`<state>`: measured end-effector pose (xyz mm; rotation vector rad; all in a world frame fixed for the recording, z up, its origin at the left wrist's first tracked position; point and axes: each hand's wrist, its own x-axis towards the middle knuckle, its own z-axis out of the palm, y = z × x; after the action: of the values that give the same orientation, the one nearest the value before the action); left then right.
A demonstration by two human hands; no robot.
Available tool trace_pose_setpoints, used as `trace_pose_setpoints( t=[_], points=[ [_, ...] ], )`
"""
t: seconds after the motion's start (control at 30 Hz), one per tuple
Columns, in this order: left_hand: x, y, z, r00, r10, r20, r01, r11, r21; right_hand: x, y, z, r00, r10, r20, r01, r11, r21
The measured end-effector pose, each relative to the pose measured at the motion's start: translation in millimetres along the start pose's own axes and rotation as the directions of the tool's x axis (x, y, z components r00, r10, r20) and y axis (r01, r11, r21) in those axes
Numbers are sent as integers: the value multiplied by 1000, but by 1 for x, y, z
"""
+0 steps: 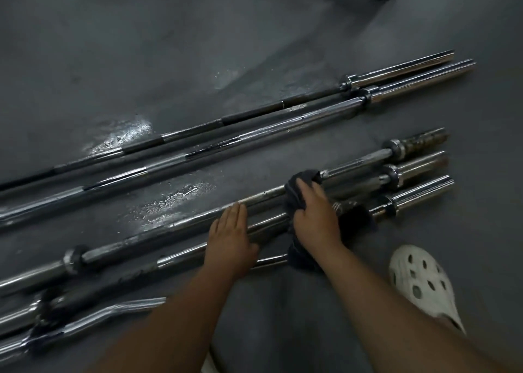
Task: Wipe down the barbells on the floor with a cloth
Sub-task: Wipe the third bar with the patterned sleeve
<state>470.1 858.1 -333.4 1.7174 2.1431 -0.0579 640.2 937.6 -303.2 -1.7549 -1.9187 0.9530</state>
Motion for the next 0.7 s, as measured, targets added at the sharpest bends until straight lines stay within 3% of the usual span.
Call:
trace_pose_setpoints(
  t=[0.27, 0.43, 0.7],
  points=[
    [-111, -15, -40, 992, -66, -110, 66, 998, -2, -109, -55, 7, 985, -158, 68, 168, 970, -174],
    [-157, -23, -93, 960, -68, -273, 60, 998, -36, -140, -107, -30, 942, -334, 4, 326, 916, -232],
    [-183, -35, -185, 915, 24, -403, 12, 996, 86, -165, -127, -47, 921, -389, -31, 372, 899, -231]
  ],
)
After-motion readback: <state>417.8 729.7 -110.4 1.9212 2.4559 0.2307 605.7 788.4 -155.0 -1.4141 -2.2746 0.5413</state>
